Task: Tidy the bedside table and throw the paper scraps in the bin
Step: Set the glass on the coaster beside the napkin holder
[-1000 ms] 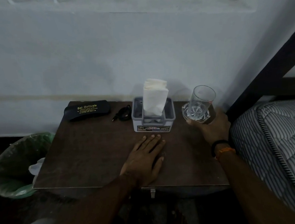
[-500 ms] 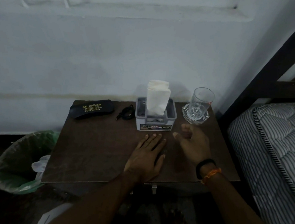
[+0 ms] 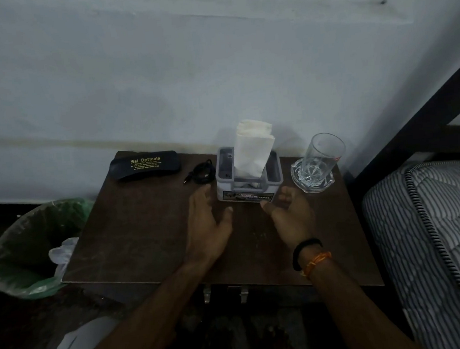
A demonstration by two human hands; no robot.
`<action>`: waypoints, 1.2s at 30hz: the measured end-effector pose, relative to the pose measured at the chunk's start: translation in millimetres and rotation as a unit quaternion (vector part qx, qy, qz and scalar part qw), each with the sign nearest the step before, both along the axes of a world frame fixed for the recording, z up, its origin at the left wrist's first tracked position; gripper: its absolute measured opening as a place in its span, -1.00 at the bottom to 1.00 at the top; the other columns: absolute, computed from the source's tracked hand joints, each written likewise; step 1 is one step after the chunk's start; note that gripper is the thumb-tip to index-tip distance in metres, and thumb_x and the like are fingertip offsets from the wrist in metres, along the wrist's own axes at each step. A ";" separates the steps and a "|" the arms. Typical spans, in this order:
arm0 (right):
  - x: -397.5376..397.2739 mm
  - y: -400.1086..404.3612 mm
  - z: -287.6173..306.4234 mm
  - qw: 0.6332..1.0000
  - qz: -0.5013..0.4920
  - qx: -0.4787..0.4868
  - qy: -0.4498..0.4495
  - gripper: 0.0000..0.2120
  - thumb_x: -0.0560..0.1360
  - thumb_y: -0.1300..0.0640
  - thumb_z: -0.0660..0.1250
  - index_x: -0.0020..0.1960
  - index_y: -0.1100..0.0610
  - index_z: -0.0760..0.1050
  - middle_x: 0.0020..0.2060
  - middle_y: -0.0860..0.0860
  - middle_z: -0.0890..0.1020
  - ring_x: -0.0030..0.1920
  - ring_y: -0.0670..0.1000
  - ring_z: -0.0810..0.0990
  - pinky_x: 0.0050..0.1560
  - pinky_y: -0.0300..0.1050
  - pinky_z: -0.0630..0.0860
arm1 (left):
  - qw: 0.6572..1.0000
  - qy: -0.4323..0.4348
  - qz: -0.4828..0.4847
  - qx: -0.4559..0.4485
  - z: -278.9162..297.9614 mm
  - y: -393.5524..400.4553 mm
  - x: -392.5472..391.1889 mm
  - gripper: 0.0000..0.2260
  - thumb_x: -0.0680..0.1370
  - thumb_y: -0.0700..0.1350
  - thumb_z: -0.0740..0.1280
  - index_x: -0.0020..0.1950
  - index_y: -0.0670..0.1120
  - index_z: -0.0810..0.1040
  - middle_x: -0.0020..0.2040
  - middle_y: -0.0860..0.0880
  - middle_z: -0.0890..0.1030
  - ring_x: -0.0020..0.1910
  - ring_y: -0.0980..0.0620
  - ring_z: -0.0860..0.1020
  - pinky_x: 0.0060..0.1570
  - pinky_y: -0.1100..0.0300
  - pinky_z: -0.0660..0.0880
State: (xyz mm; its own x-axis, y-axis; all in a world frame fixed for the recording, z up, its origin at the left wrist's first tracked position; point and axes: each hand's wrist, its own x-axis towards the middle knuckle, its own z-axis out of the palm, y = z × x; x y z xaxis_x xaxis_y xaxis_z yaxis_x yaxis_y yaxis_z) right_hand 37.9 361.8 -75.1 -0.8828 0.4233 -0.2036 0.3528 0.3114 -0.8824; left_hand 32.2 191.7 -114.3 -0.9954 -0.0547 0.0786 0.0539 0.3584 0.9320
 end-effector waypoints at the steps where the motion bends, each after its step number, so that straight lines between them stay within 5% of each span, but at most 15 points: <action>1: -0.9 -1.2 -0.8 1.000 -0.001 0.001 0.005 -0.42 0.42 0.13 0.51 0.39 0.16 0.41 0.21 0.02 0.58 0.17 -0.04 0.52 0.15 -0.22 0.40 | 1.000 -0.005 -0.015 0.012 -0.4 0.7 -2.1 -0.44 0.51 -0.10 0.43 0.38 0.24 0.24 0.41 0.09 0.39 0.39 0.11 0.39 0.37 0.01 0.42; 9: -7.2 -0.5 -2.8 0.999 -0.012 0.005 0.045 -0.72 0.43 0.19 0.49 0.04 -0.01 0.47 -0.16 -0.20 0.54 -0.18 -0.30 0.47 -0.28 -0.54 0.31 | 0.999 -0.013 -0.035 0.034 -5.0 15.1 -13.9 -0.39 0.44 -0.06 0.47 0.43 0.15 0.30 0.36 0.13 0.44 0.35 0.16 0.42 0.36 0.04 0.44; 14: -10.9 6.2 -4.4 0.998 -0.024 -0.002 0.059 -0.71 0.43 0.20 0.49 0.05 -0.01 0.47 -0.14 -0.19 0.55 -0.13 -0.21 0.52 -0.12 -0.42 0.39 | 0.999 0.011 -0.033 0.034 -2.8 24.6 -19.4 -0.38 0.43 -0.07 0.47 0.25 0.47 0.26 0.32 0.15 0.46 0.34 0.16 0.43 0.35 0.03 0.45; 21: -15.8 10.5 -5.1 0.998 -0.012 -0.016 0.056 -0.65 0.44 0.25 0.47 0.07 -0.05 0.42 -0.12 -0.22 0.52 -0.13 -0.27 0.48 -0.17 -0.48 0.35 | 0.999 -0.013 -0.040 0.032 -4.2 31.5 -28.3 -0.35 0.42 -0.05 0.48 0.44 0.17 0.26 0.37 0.12 0.43 0.37 0.15 0.41 0.38 0.03 0.42; 26: -12.7 2.1 -11.7 0.994 -0.097 -0.031 0.023 -0.52 0.38 0.16 0.51 0.24 0.06 0.45 0.03 -0.09 0.57 0.10 -0.02 0.56 0.19 0.01 0.54 | 0.998 -0.032 -0.039 0.023 -4.8 24.6 -28.6 -0.39 0.42 -0.04 0.46 0.42 0.14 0.30 0.35 0.11 0.43 0.34 0.14 0.43 0.36 0.03 0.44; 28: -8.3 -4.8 -15.1 0.993 -0.111 -0.038 0.023 -0.66 0.37 0.12 0.50 0.10 -0.03 0.52 -0.05 -0.09 0.63 0.04 0.01 0.63 0.11 0.12 0.60 | 0.999 -0.041 -0.025 0.008 -3.5 18.8 -30.7 -0.42 0.45 -0.09 0.46 0.41 0.09 0.32 0.35 0.08 0.43 0.29 0.14 0.44 0.31 0.09 0.46; 31: -2.0 -20.7 -16.5 0.998 -0.039 0.013 0.038 -0.89 0.40 0.14 0.43 -0.18 -0.08 0.58 -0.24 -0.11 0.68 -0.15 -0.04 0.68 -0.03 0.11 0.65 | 0.998 -0.063 0.009 -0.007 2.7 8.1 -35.7 -0.51 0.49 -0.16 0.44 0.37 0.00 0.37 0.31 0.04 0.45 0.20 0.14 0.44 0.16 0.24 0.44; 36: -7.0 -55.5 -12.4 0.964 0.158 0.186 0.103 -0.90 0.48 0.18 0.36 -0.14 -0.01 0.58 -0.20 -0.14 0.65 -0.14 -0.15 0.60 -0.06 -0.16 0.57 | 0.996 -0.069 0.052 -0.030 11.6 -20.5 -40.0 -0.67 0.52 -0.19 0.40 0.26 -0.04 0.47 0.18 0.03 0.53 0.15 0.11 0.50 0.06 0.32 0.43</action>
State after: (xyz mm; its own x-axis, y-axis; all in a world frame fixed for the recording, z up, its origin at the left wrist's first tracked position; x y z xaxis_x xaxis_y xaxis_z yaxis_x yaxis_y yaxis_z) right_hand 30.9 306.3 -87.4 -0.9851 0.1373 0.1040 0.0180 0.6827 -0.7305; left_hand -7.8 171.3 -102.8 -0.9863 -0.1567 -0.0515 -0.1124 0.4102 0.9050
